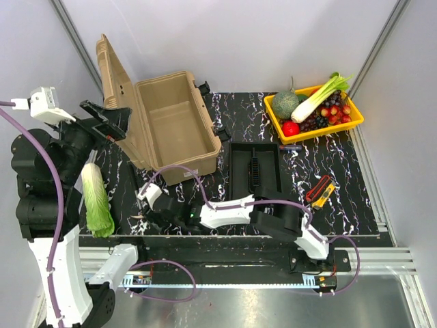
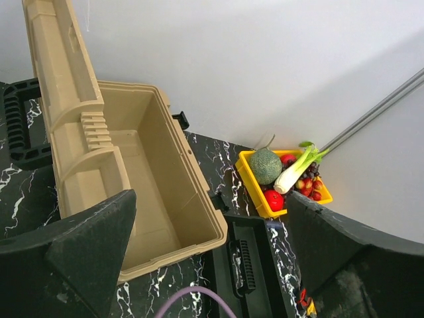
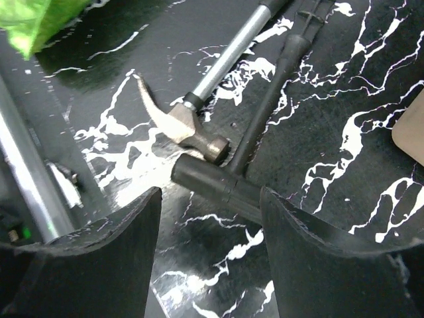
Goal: Pack the tool kit
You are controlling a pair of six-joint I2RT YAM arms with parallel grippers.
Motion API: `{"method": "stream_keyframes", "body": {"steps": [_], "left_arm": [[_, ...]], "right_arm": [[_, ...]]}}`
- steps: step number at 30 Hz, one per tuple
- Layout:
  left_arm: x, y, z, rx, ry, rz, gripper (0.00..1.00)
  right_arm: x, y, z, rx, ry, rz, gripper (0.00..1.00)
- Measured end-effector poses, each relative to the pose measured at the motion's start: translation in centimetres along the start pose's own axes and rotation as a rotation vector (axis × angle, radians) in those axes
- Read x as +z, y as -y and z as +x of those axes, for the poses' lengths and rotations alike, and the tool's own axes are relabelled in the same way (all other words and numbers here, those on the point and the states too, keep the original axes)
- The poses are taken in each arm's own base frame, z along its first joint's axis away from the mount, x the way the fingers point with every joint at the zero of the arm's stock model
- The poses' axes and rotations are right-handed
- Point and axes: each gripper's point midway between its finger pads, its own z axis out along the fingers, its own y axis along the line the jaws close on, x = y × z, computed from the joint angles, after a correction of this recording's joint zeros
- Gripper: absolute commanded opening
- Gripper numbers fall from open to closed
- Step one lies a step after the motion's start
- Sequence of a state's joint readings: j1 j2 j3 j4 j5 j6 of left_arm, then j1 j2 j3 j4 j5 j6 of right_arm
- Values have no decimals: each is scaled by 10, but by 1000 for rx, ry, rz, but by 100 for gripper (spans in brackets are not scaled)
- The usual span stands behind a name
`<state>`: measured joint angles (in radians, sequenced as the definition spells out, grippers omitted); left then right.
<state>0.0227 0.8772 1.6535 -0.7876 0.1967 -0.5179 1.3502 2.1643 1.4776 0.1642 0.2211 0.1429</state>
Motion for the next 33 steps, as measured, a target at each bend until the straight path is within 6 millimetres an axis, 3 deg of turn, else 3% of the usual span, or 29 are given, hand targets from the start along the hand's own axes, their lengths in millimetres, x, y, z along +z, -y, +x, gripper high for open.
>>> {"method": "stream_keyframes", "body": {"steps": [4, 9, 16, 18, 26, 30, 33], "left_arm": [[-8, 4, -1, 8, 9, 12, 99], [-14, 5, -3, 21, 23, 15, 99], [-13, 8, 1, 32, 7, 28, 99], [-12, 7, 2, 35, 5, 26, 99], [-7, 0, 4, 54, -8, -4, 99], [-4, -3, 4, 62, -10, -14, 99], [-3, -3, 3, 64, -11, -14, 99]], "right_arm": [[18, 6, 9, -9, -7, 59, 66], [36, 9, 1, -13, 17, 105, 67], [37, 8, 12, -10, 2, 95, 62], [27, 11, 32, -16, -50, 89, 60], [-41, 22, 71, -37, -172, 42, 42], [-72, 29, 89, -50, -229, 28, 54], [-81, 26, 94, -63, -255, -4, 67]]}}
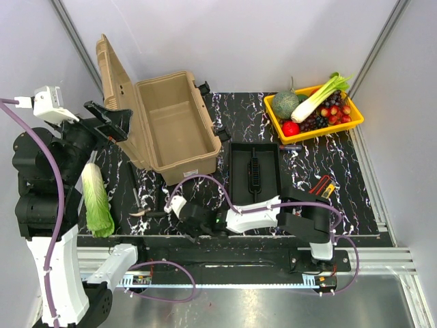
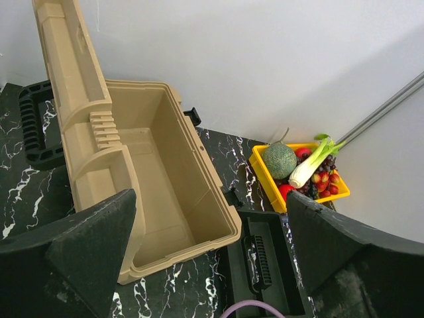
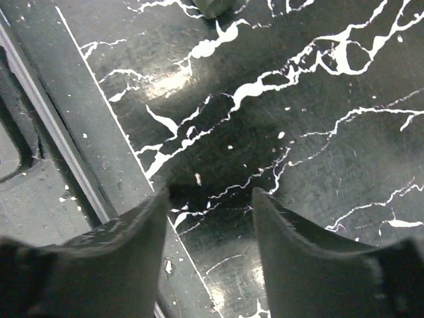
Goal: Pack the tool kit
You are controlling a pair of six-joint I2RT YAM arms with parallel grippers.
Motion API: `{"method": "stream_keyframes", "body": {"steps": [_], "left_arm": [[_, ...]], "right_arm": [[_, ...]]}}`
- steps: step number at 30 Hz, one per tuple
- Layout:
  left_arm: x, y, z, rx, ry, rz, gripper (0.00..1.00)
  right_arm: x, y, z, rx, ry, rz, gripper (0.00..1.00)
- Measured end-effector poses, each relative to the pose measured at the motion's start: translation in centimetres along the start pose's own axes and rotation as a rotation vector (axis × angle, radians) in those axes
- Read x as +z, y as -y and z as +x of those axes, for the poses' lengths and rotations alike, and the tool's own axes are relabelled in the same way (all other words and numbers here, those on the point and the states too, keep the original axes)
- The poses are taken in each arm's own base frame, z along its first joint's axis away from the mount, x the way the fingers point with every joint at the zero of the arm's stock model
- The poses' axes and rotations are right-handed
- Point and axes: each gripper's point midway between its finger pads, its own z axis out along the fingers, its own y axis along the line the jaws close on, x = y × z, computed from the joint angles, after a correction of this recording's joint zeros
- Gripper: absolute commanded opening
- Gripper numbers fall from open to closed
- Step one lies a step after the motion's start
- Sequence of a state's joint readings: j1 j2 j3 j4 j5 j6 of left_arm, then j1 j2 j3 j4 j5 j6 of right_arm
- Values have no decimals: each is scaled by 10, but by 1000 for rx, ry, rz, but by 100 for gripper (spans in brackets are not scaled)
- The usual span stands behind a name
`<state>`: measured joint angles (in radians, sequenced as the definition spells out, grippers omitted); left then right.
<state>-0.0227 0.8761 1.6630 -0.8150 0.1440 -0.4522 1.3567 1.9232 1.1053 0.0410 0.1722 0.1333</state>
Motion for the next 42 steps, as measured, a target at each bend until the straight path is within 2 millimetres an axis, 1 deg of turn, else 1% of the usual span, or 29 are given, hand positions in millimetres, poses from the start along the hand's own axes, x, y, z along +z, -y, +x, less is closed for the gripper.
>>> {"method": "stream_keyframes", "body": {"steps": [2, 4, 8, 11, 13, 16, 20, 21, 24, 25, 26, 30, 33, 38, 42], "left_arm": [[1, 0, 0, 0, -1, 0, 99], [1, 0, 0, 0, -1, 1, 99], [0, 1, -1, 0, 2, 2, 99], [-3, 2, -2, 1, 8, 5, 99], [-6, 3, -3, 2, 14, 8, 99], [-8, 3, -4, 4, 21, 11, 99], [-8, 3, -4, 6, 18, 10, 99], [-7, 3, -4, 6, 17, 10, 99], [-5, 3, -4, 10, 13, 8, 99], [-4, 3, -4, 11, 12, 7, 99], [-3, 2, -4, 12, 10, 7, 99], [0, 1, -2, 15, 2, 3, 99], [3, 0, -2, 21, -3, 1, 99], [4, 0, -5, 40, 2, 3, 99], [5, 1, -7, 47, 7, 5, 99]], "right_arm": [[1, -3, -1, -13, -5, -16, 71], [10, -7, -9, -29, 0, -24, 72], [40, -15, -39, -38, 51, -43, 73], [57, -13, -57, -23, 88, -57, 73], [66, -7, -67, -15, 109, -56, 70], [74, 2, -75, -22, 126, -56, 63], [79, 3, -79, -66, 130, -80, 52], [80, 1, -79, -77, 128, -90, 49], [80, -2, -78, -119, 119, -117, 38], [79, -3, -78, -129, 118, -127, 31], [79, -4, -77, -139, 118, -134, 28], [78, -8, -76, -180, 114, -165, 25], [71, -9, -68, -198, 116, -181, 22], [43, -7, -40, -222, 75, -206, 21], [18, -6, -16, -232, 33, -224, 24]]}}
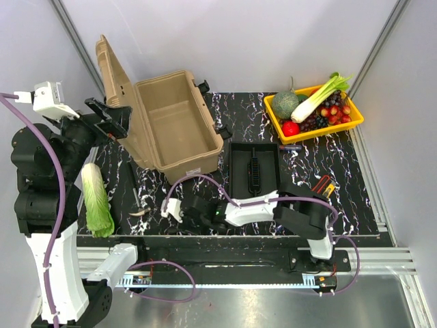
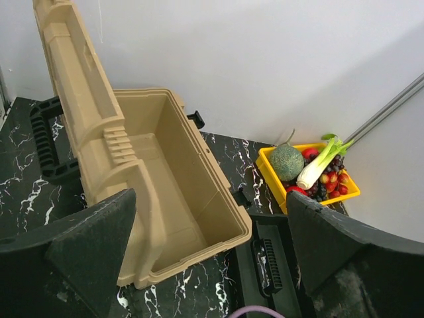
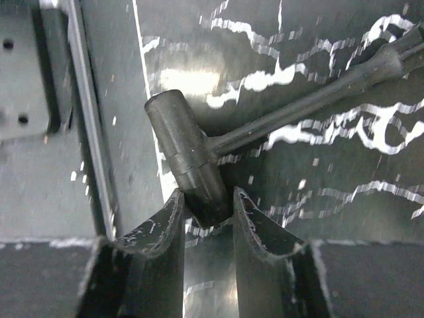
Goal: Pack the tool kit
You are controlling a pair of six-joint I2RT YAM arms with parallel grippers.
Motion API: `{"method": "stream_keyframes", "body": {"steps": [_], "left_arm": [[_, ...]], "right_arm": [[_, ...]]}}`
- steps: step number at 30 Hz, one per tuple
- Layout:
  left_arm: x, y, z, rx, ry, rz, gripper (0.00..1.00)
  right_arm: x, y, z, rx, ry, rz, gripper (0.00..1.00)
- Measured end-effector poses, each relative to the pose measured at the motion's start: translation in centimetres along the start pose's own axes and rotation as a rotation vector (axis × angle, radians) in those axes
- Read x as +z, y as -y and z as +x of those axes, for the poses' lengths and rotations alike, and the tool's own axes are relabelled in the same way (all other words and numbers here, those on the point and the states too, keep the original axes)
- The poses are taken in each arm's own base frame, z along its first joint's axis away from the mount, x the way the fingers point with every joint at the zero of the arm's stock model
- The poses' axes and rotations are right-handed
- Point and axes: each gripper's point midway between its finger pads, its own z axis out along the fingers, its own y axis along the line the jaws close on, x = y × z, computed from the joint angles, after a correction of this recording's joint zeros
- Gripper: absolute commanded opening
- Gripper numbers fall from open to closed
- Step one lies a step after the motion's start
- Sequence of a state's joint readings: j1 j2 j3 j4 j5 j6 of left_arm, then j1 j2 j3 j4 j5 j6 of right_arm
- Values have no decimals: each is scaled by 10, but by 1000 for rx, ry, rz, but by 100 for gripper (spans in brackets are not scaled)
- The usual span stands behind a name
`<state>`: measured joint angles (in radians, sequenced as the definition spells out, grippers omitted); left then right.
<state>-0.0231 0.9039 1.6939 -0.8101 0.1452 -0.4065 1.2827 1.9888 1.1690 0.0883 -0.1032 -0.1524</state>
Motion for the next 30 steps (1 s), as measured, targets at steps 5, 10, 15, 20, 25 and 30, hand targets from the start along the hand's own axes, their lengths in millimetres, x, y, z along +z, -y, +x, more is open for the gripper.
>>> {"method": "stream_keyframes", "body": {"steps": [5, 10, 15, 20, 25, 30], "left_arm": [[2, 2, -5, 1, 19, 7, 99], [3, 4, -14, 6, 59, 14, 99], [3, 6, -18, 2, 75, 20, 99], [2, 6, -19, 2, 79, 19, 99], [-2, 6, -21, 3, 90, 19, 99], [-2, 6, -21, 4, 93, 20, 99]], "right_arm": [[-31, -5, 30, 38, -66, 29, 45], [-48, 17, 44, 109, -97, 170, 69], [-54, 25, 46, 144, -107, 231, 73], [-61, 25, 52, 189, -135, 249, 74], [-61, 21, 54, 209, -149, 232, 72], [-50, 16, 45, 208, -145, 192, 68]]}}
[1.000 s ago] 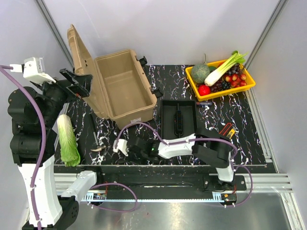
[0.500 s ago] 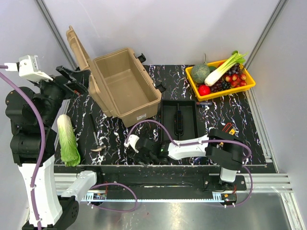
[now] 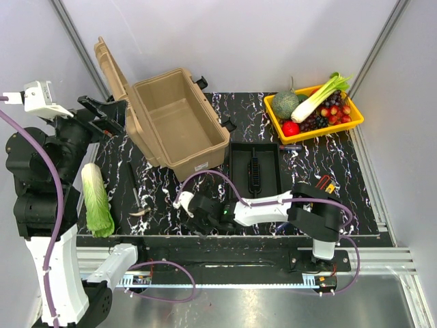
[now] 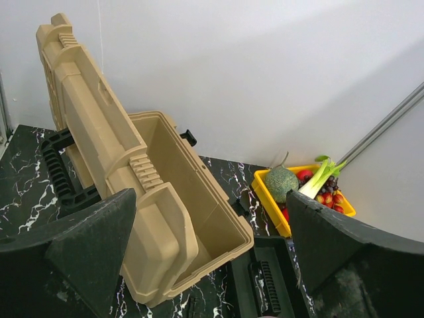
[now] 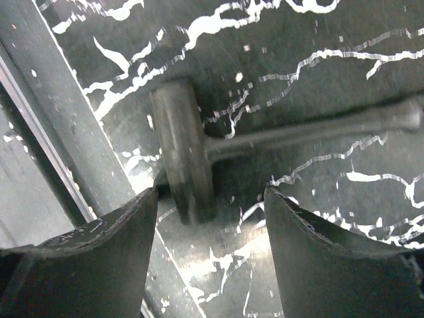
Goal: Pack the tool kit
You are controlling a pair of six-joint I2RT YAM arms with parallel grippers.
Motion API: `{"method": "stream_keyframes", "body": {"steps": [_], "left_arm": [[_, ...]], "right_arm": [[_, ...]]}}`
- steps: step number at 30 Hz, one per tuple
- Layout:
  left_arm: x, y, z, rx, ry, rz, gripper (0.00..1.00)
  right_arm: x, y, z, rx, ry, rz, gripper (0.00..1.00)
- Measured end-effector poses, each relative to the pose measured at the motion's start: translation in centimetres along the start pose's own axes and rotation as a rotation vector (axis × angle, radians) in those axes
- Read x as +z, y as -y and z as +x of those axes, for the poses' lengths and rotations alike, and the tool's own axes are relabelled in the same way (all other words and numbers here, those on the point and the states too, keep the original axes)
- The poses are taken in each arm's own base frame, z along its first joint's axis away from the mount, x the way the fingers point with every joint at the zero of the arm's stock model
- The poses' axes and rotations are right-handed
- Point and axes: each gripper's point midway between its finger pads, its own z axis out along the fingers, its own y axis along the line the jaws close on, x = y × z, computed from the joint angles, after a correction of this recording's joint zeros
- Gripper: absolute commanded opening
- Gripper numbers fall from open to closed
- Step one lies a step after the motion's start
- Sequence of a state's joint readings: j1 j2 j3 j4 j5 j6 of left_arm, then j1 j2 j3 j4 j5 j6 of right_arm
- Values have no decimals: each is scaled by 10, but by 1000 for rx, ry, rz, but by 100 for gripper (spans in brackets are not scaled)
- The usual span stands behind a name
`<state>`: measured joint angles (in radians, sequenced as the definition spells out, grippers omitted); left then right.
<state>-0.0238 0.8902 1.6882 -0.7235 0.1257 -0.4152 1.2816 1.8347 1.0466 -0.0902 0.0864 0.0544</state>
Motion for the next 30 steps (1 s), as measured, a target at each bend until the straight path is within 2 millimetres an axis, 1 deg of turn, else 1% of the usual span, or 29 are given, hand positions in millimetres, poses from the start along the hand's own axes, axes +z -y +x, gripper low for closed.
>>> {"method": "stream_keyframes", "body": {"steps": [1, 2, 3, 4, 6, 7, 8, 12, 14, 15, 17, 21, 26, 29, 30], "left_arm": [[0, 0, 0, 0, 0, 0, 99], [0, 0, 0, 0, 0, 0, 99], [0, 0, 0, 0, 0, 0, 99], [0, 0, 0, 1, -1, 0, 99], [1, -1, 0, 5, -2, -1, 99], [1, -1, 1, 8, -3, -2, 99], [1, -1, 0, 12, -2, -3, 99], [2, -3, -1, 27, 1, -11, 99], [3, -4, -2, 33, 4, -16, 99], [3, -5, -2, 36, 5, -19, 99], [3, -6, -2, 42, 6, -24, 99], [4, -6, -3, 47, 8, -27, 99], [5, -7, -4, 50, 10, -31, 99], [5, -8, -4, 52, 11, -35, 99], [4, -8, -4, 52, 12, -35, 99]], "right_arm": [[3, -1, -3, -2, 3, -5, 65], [5, -3, -6, -5, 8, -11, 53], [10, -4, -13, -10, 21, -15, 43], [13, -5, -15, -14, 25, -20, 35], [16, -6, -20, -19, 34, -22, 12], [16, -6, -21, -21, 37, -22, 5], [16, -6, -21, -19, 36, -21, 0], [13, -3, -19, -18, 28, -3, 0], [6, -1, -15, -20, 9, 4, 0], [-1, 0, -15, -20, 3, 7, 0], [-15, 1, -21, -18, 14, 6, 0], [-58, 0, -51, -3, 100, -5, 0], [-124, -6, -104, 20, 269, -15, 0], [-157, -9, -126, 29, 345, -8, 0], [-164, -8, -131, 33, 360, 0, 0]]}}
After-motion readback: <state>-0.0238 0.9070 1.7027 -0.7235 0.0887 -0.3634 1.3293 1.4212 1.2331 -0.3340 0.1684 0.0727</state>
